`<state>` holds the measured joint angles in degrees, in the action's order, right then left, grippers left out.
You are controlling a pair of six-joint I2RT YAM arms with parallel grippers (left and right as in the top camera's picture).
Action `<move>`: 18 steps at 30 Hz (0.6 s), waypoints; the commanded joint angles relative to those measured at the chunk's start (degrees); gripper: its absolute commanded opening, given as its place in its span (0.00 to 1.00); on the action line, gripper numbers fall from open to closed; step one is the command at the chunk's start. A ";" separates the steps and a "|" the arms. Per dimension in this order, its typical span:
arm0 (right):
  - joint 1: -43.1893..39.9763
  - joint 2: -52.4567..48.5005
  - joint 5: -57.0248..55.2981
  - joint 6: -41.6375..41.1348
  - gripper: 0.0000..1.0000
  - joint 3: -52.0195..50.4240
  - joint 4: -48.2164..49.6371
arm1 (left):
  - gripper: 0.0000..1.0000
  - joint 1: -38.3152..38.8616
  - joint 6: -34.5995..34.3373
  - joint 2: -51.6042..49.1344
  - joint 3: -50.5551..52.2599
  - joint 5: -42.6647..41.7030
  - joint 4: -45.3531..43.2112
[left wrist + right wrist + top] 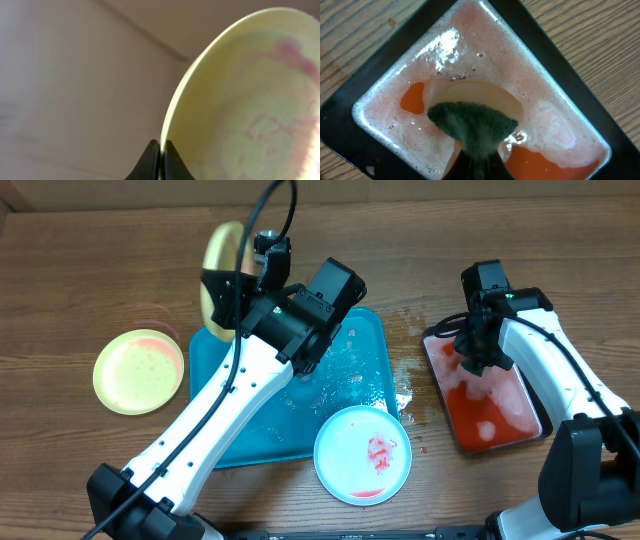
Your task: Clean dirty plates on tray and stack at the side
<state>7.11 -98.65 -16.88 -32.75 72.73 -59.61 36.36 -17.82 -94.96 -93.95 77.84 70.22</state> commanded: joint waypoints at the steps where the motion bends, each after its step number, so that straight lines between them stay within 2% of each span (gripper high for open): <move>1: -0.22 0.37 -0.42 0.11 0.04 -0.04 0.39 | 0.04 0.42 7.28 0.13 -1.31 -45.64 -0.39; 2: -0.22 0.37 -0.42 0.11 0.04 -0.04 0.42 | 0.04 0.26 9.07 -0.11 -1.25 -53.48 -0.63; 3: -0.22 0.37 -0.42 0.11 0.04 -0.04 0.42 | 0.04 0.26 7.39 -0.26 -1.25 -52.98 -0.63; 4: -0.24 0.37 -0.42 0.11 0.04 -0.04 0.39 | 0.04 0.26 3.56 -0.42 -1.22 -46.10 -0.28; 7: -0.24 0.37 -0.44 0.13 0.04 -0.04 0.15 | 0.04 0.37 -8.13 -0.52 -1.09 -16.26 3.96; 8: -0.22 0.37 -0.42 0.13 0.04 -0.04 0.11 | 0.04 0.22 -9.64 -0.52 -1.09 -9.42 5.55; 10: -0.22 0.37 -0.42 0.11 0.04 -0.04 0.22 | 0.04 0.02 -9.66 -0.52 -1.09 -3.76 6.73; 13: -0.22 0.37 -0.37 -0.11 0.04 -0.04 0.70 | 0.04 0.37 -9.66 -0.50 -1.09 -7.89 6.58; 15: -0.22 0.37 -0.37 -0.09 0.04 -0.04 0.83 | 0.04 0.90 -8.02 -0.50 -1.09 -19.71 5.90; 17: -0.22 0.37 -0.37 -0.09 0.04 -0.04 0.81 | 0.04 1.18 1.84 -0.52 -1.09 -36.63 4.09; 18: -0.22 0.37 -0.37 -0.09 0.04 -0.04 0.81 | 0.04 1.16 3.32 -0.55 -1.07 -41.07 3.61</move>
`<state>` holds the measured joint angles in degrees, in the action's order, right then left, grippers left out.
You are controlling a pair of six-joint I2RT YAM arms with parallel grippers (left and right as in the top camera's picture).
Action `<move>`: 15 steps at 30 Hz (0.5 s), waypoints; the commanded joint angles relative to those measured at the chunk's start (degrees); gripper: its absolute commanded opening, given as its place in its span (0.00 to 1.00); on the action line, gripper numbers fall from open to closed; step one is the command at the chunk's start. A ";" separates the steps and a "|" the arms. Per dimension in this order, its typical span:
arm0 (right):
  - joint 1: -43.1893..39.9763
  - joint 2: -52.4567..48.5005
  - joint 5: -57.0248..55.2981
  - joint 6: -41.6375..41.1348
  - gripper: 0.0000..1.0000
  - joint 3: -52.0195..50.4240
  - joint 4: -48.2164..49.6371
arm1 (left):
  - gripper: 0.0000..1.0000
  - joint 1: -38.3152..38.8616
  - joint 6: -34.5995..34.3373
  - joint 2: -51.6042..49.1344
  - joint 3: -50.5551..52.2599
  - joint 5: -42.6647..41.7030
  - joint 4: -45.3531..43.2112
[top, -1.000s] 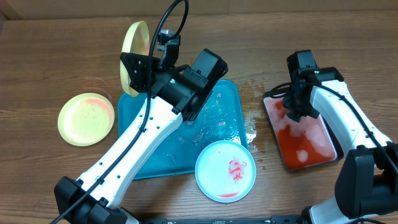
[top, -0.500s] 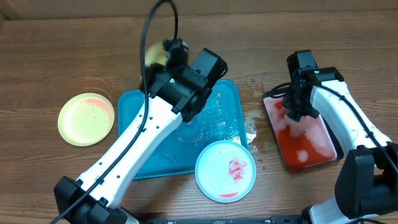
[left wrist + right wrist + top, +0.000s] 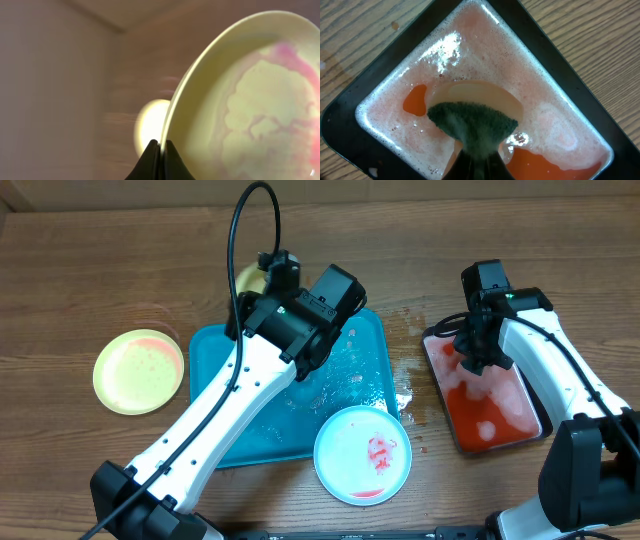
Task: Clean dirty plates on tray and stack at the side
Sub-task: 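Swing left gripper left and lower the small yellow plate onto the stack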
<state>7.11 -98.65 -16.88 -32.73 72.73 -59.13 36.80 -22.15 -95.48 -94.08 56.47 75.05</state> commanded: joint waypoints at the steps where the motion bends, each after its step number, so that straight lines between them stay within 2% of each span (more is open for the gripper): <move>1: -0.22 0.37 -0.37 -0.11 0.04 -0.04 0.33 | 0.04 0.66 5.92 -0.02 -0.94 -22.29 -1.62; 4: -0.22 0.37 -0.17 -0.09 0.04 -0.04 0.24 | 0.04 -0.50 0.02 -0.02 -0.94 -32.02 -2.84; 9: -0.22 0.37 0.07 -0.09 0.04 -0.04 0.11 | 0.04 -7.96 -4.57 0.00 -0.94 -48.48 -4.72; 15: -0.22 0.37 0.02 -0.07 0.04 -0.04 -0.50 | 0.04 -24.46 -8.68 0.46 -0.94 -61.35 -5.25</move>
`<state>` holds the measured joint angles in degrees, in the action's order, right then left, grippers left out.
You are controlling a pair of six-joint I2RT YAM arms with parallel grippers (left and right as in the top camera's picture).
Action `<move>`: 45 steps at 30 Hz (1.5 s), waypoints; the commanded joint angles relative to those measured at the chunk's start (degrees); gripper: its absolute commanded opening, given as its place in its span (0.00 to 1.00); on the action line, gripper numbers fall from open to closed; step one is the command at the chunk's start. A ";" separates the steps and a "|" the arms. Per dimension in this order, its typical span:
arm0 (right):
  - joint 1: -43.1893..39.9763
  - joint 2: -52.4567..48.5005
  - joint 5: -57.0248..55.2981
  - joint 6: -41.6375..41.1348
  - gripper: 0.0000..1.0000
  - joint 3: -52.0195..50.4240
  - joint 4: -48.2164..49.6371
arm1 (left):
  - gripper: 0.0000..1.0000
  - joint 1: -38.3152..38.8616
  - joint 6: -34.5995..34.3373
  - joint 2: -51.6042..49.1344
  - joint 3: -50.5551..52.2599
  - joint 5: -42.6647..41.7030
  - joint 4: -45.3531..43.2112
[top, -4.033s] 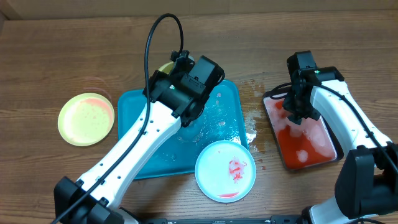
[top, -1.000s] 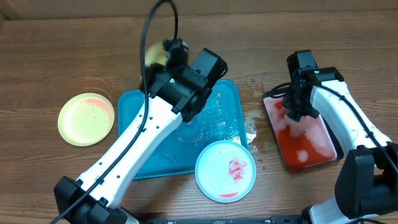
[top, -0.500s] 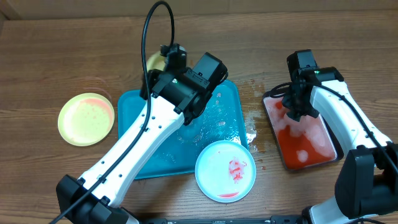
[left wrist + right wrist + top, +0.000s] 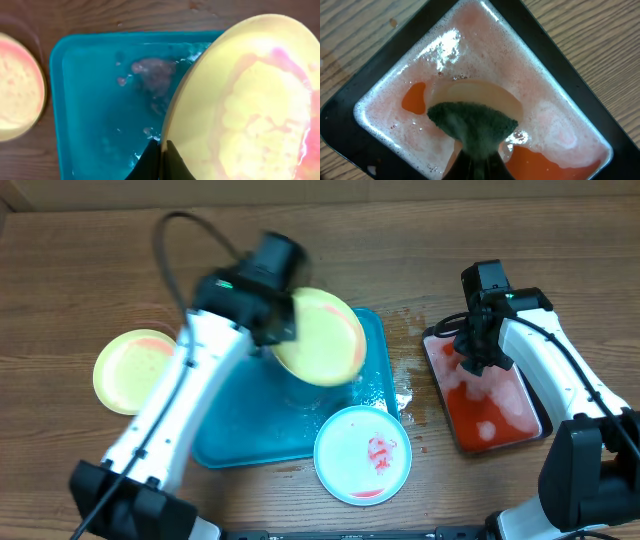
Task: Clean dirty plates on tray and stack at the side
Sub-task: 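Swing left gripper left and lower the small yellow plate onto the stack, then release the plate and move left gripper to the white plate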
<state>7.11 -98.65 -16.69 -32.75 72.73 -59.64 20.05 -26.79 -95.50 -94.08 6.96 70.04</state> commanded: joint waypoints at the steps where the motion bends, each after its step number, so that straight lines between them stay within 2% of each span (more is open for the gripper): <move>1: -0.22 0.37 -0.17 -0.04 0.04 -0.04 -0.02 | 0.04 -11.13 -4.13 0.48 -0.94 -14.40 -0.42; 3: -0.22 0.37 -0.15 -0.04 0.04 -0.04 -0.09 | 0.05 -18.99 -4.11 0.48 -0.81 -19.23 -0.66; 10: -0.22 0.37 -0.15 -0.04 0.04 -0.02 -0.42 | 0.05 -37.31 -2.49 0.48 1.05 -21.07 -0.09; 13: -0.22 0.37 -0.15 -0.07 0.04 -0.04 -0.57 | 0.05 -45.51 -1.20 0.87 5.75 -24.20 -2.01; 18: -0.24 0.37 -0.15 -0.07 0.04 -0.02 -0.70 | 0.04 -58.12 -1.09 3.30 20.61 -28.57 -11.19; 21: -0.22 0.37 -0.13 -0.04 0.04 -0.02 -1.07 | 0.05 -67.58 -3.85 4.02 31.74 -34.86 -20.83; 24: -0.22 0.37 -0.13 -0.04 0.04 -0.02 -1.14 | 0.04 -72.94 -6.58 4.02 37.81 -35.69 -28.11; 28: -0.22 0.37 -0.04 -0.04 0.04 -0.02 -1.11 | 0.04 -74.55 -7.76 4.02 39.52 -33.07 -31.12; 34: -0.22 0.37 0.04 -0.04 0.04 -0.02 -1.14 | 0.05 -72.39 -7.74 4.02 39.50 -28.79 -32.83; 37: -0.22 0.37 0.02 -0.02 0.04 -0.02 -1.29 | 0.14 -70.93 -7.50 4.02 39.50 -28.85 -33.46; 41: -0.22 0.37 0.02 -0.02 0.04 -0.02 -1.29 | 0.38 -68.76 -5.95 4.02 39.47 -28.85 -34.69; 42: -0.22 0.37 0.02 0.15 0.04 -0.02 -1.29 | 0.42 -68.30 -5.75 4.02 39.43 -28.94 -34.80; 45: -0.22 0.37 0.02 0.15 0.04 -0.02 -1.33 | 0.43 -66.75 -4.85 4.04 38.56 -29.49 -35.47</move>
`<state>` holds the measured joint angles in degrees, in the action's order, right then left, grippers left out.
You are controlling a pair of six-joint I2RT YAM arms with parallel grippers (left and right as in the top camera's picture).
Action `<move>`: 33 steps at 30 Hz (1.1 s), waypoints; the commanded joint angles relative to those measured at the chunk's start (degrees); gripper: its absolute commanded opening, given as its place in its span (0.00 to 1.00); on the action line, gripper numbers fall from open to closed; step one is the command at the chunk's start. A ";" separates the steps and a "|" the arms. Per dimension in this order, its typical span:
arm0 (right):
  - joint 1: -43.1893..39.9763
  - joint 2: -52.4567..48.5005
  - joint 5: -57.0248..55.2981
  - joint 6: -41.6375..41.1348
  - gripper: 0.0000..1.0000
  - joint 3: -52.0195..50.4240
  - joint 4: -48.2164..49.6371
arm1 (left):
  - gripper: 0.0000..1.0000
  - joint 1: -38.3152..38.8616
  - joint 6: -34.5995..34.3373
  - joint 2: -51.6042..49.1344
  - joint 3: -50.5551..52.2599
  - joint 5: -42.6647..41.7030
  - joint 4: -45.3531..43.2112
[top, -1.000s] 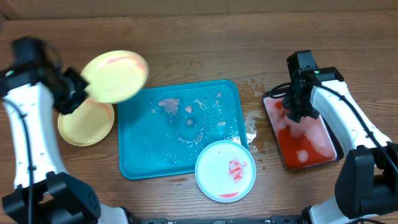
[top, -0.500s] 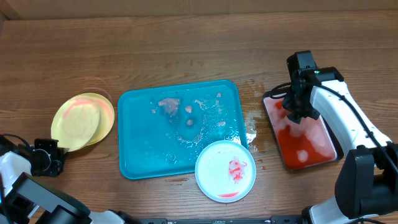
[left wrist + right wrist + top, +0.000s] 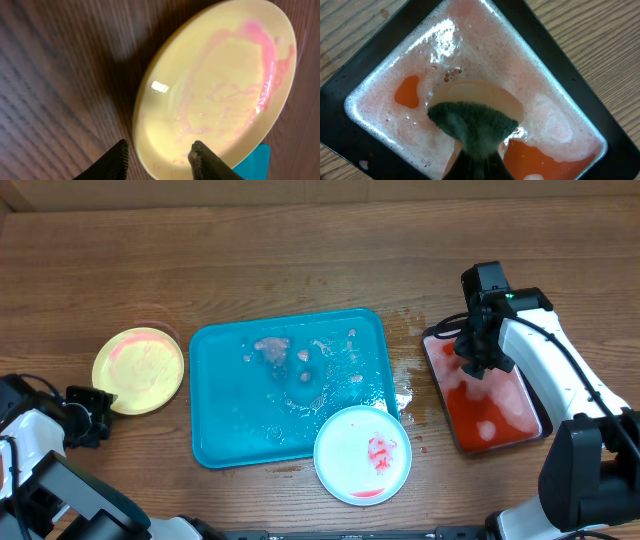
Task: Clean dirty plates on tray and stack at the side
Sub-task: 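Release the plate and move left gripper to the white plate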
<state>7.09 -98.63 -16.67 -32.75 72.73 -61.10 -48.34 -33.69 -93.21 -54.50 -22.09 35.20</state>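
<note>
A yellow plate (image 3: 138,370) streaked with pink lies flat on the table left of the teal tray (image 3: 290,385). In the left wrist view the same yellow plate (image 3: 215,85) fills the frame. My left gripper (image 3: 159,152) stands open just in front of its near rim, seen overhead as the left gripper (image 3: 85,418). A white plate (image 3: 362,453) with a red smear rests over the tray's front right corner. My right gripper (image 3: 479,150) is shut on a green sponge (image 3: 472,122) over the black tub (image 3: 485,395).
The tray holds water and grey-pink dirt spots (image 3: 272,348). The tub is full of red soapy water with pink foam (image 3: 395,60). Water drops (image 3: 405,370) wet the wood between tray and tub. A tray corner (image 3: 260,160) shows beside the left fingers.
The left gripper held the yellow plate over the tray; now that plate lies where the other yellow plate lay at the left, and the gripper is open, drawn back to the table's left front.
First the left gripper held a yellow plate on edge behind the tray's far left corner, another yellow plate lying at the left. Then the plate was face-up over the tray. Now it lies released on that spot. The right gripper kept the sponge in the tub throughout.
</note>
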 commanded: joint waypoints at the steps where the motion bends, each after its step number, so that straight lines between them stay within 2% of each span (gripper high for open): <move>1: -0.20 0.35 0.02 0.15 0.04 -0.02 0.13 | 0.43 2.38 2.43 1.79 -1.64 -0.44 -0.70; 7: -0.20 0.35 0.02 0.13 0.04 -0.02 0.17 | 0.42 9.07 5.09 2.27 -7.63 -0.42 2.56; 10: -0.20 0.35 0.00 0.15 0.04 -0.02 0.15 | 0.43 14.93 8.74 2.91 -11.19 -0.42 3.76; 15: -0.20 0.35 0.04 0.13 0.05 -0.02 -0.09 | 0.45 29.00 19.02 3.30 -16.11 -0.44 8.39; 21: -0.20 0.35 0.04 0.15 0.10 -0.02 -0.61 | 0.47 47.67 27.63 2.97 -15.61 -0.24 15.37; 22: -0.20 0.35 0.02 0.15 0.11 -0.02 -0.74 | 0.51 50.88 29.14 2.91 -15.61 0.20 16.85; 24: -0.20 0.35 0.02 0.15 0.17 -0.02 -0.98 | 0.56 56.89 30.38 2.86 -15.34 2.23 18.93; 29: -0.20 0.35 0.04 0.15 0.22 -0.02 -1.07 | 0.59 69.85 31.43 2.86 -15.23 9.20 21.11; 33: -0.20 0.35 0.33 0.15 0.24 -0.02 -1.33 | 0.60 76.11 32.04 2.71 -14.53 10.93 21.29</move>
<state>7.11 -98.65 -16.45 -32.60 72.73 -62.57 24.88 -4.12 -90.98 -70.08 -14.85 56.21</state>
